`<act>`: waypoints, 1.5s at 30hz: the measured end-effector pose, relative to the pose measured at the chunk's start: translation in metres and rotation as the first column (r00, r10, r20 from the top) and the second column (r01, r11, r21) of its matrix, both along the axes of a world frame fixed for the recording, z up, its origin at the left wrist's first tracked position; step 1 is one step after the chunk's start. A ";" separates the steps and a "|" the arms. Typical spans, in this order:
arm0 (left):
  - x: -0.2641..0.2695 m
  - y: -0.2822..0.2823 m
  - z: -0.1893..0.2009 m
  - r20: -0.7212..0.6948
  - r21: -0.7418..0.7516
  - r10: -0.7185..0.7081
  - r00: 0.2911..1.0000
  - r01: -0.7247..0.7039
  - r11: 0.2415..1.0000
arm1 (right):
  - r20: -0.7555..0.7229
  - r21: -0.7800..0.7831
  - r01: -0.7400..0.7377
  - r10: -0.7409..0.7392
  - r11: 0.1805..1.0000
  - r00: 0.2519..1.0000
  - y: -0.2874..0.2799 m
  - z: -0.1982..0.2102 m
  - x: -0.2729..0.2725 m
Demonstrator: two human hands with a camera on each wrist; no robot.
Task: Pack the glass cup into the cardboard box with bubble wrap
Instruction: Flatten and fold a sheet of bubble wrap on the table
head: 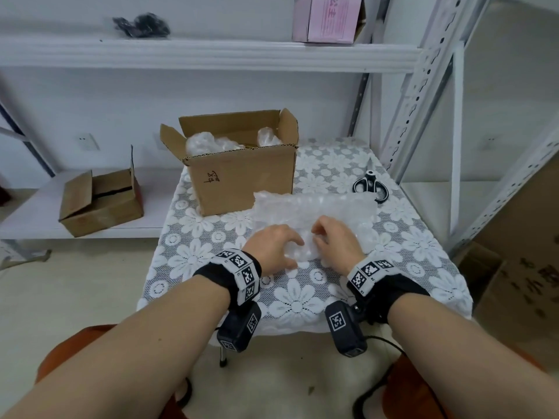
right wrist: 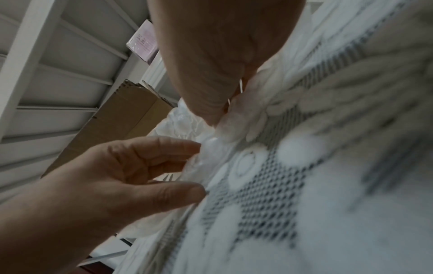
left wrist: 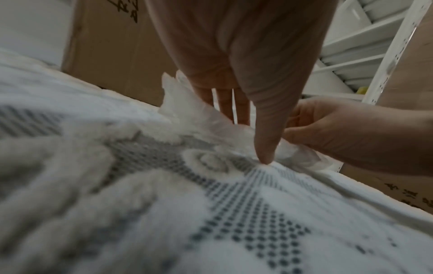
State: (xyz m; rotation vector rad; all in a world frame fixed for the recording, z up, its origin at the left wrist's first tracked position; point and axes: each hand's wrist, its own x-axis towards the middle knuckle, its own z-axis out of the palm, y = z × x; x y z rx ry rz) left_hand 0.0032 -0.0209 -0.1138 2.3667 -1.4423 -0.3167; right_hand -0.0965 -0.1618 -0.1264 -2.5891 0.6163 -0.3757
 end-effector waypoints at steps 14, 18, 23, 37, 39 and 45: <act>0.000 -0.014 0.020 0.120 0.146 -0.002 0.993 -0.015 0.989 | -0.197 -0.054 -0.229 0.214 0.972 0.957 0.002 0.017 -0.021; 0.011 -0.008 0.027 0.095 0.213 0.052 0.994 -0.072 0.974 | -0.193 -0.026 -0.237 0.228 0.971 0.954 0.006 0.020 -0.018; 0.021 0.001 0.033 0.077 0.370 0.083 0.994 -0.105 0.923 | -0.148 0.095 -0.195 0.208 0.976 0.967 0.005 0.031 -0.008; 0.013 0.009 0.016 0.256 -0.269 0.042 0.966 0.030 0.963 | -0.267 0.191 -0.112 0.162 0.975 0.950 -0.012 0.029 0.019; 0.014 0.011 0.012 0.215 -0.213 0.001 0.977 0.046 0.976 | -0.281 0.171 -0.112 0.157 0.979 0.947 -0.012 0.028 0.020; 0.012 0.013 0.003 0.168 -0.051 -0.052 0.984 0.061 0.997 | -0.344 0.030 -0.045 0.053 0.999 0.938 -0.007 0.022 0.020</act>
